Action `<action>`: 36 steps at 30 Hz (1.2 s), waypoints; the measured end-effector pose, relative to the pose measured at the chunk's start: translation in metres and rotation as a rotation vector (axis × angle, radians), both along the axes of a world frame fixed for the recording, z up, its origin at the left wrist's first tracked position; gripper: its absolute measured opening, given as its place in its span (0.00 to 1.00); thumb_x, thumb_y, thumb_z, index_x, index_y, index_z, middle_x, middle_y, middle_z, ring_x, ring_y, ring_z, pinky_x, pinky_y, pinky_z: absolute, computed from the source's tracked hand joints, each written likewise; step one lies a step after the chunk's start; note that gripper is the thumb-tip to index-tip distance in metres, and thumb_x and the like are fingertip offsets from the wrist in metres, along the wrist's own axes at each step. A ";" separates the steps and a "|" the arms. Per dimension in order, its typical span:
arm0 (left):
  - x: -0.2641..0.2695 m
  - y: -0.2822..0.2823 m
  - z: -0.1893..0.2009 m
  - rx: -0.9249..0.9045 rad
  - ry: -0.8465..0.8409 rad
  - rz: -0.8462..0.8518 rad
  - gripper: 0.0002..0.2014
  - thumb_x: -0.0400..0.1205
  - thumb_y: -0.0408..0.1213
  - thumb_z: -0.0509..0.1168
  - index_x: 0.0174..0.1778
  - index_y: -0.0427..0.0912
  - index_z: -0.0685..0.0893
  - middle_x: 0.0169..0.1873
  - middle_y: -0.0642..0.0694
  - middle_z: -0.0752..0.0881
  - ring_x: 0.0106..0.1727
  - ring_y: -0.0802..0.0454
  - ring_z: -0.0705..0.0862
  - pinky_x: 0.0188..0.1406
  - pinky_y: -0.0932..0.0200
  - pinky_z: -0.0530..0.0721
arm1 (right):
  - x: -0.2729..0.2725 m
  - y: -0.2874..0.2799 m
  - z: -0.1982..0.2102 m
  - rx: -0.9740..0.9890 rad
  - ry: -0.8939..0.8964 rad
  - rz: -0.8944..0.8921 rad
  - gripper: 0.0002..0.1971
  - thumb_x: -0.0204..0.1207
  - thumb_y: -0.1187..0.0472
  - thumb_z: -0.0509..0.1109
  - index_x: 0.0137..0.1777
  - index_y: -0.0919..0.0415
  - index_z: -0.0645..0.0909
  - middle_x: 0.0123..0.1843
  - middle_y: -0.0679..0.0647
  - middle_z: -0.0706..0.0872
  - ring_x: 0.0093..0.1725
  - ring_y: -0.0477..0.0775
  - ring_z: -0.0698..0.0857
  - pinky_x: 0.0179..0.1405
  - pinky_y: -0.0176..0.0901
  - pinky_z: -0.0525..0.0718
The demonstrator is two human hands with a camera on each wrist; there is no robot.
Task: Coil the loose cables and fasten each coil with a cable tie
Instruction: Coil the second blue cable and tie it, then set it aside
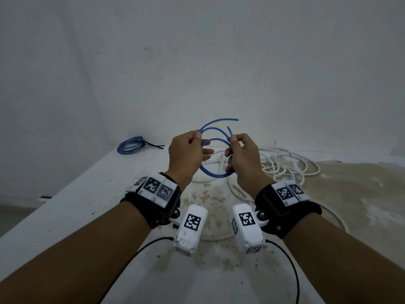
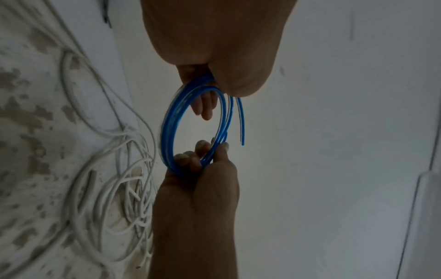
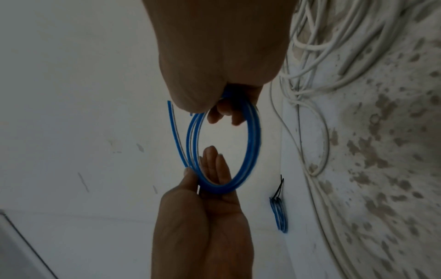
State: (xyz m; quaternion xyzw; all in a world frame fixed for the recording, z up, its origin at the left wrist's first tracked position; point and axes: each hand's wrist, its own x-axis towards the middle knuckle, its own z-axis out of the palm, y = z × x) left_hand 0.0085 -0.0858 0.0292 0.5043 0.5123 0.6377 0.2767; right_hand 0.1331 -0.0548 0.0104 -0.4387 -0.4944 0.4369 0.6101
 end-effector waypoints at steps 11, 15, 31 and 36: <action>0.012 -0.003 -0.003 0.075 0.078 -0.134 0.12 0.87 0.43 0.63 0.50 0.39 0.88 0.28 0.52 0.79 0.26 0.52 0.72 0.31 0.57 0.75 | -0.006 0.010 0.004 -0.163 0.316 -0.301 0.08 0.85 0.54 0.65 0.44 0.53 0.78 0.34 0.54 0.86 0.28 0.51 0.75 0.30 0.45 0.73; 0.008 0.005 -0.004 0.112 0.150 0.029 0.10 0.87 0.43 0.62 0.54 0.48 0.89 0.32 0.53 0.86 0.26 0.54 0.77 0.33 0.54 0.80 | -0.004 0.002 0.011 -0.142 0.382 -0.128 0.11 0.89 0.54 0.59 0.49 0.58 0.77 0.34 0.56 0.88 0.21 0.49 0.76 0.24 0.41 0.79; 0.004 0.000 0.006 0.071 -0.003 0.150 0.14 0.89 0.42 0.59 0.39 0.53 0.84 0.38 0.47 0.90 0.25 0.53 0.82 0.26 0.60 0.84 | -0.011 -0.013 0.007 -0.018 0.140 0.053 0.11 0.88 0.56 0.62 0.53 0.63 0.82 0.37 0.59 0.88 0.21 0.52 0.80 0.25 0.46 0.86; 0.000 0.005 0.002 0.093 0.170 0.189 0.14 0.88 0.44 0.58 0.41 0.49 0.87 0.33 0.52 0.89 0.27 0.54 0.82 0.34 0.56 0.82 | -0.006 -0.008 0.013 0.003 0.043 -0.011 0.11 0.87 0.58 0.63 0.50 0.65 0.82 0.37 0.59 0.88 0.20 0.52 0.80 0.22 0.42 0.83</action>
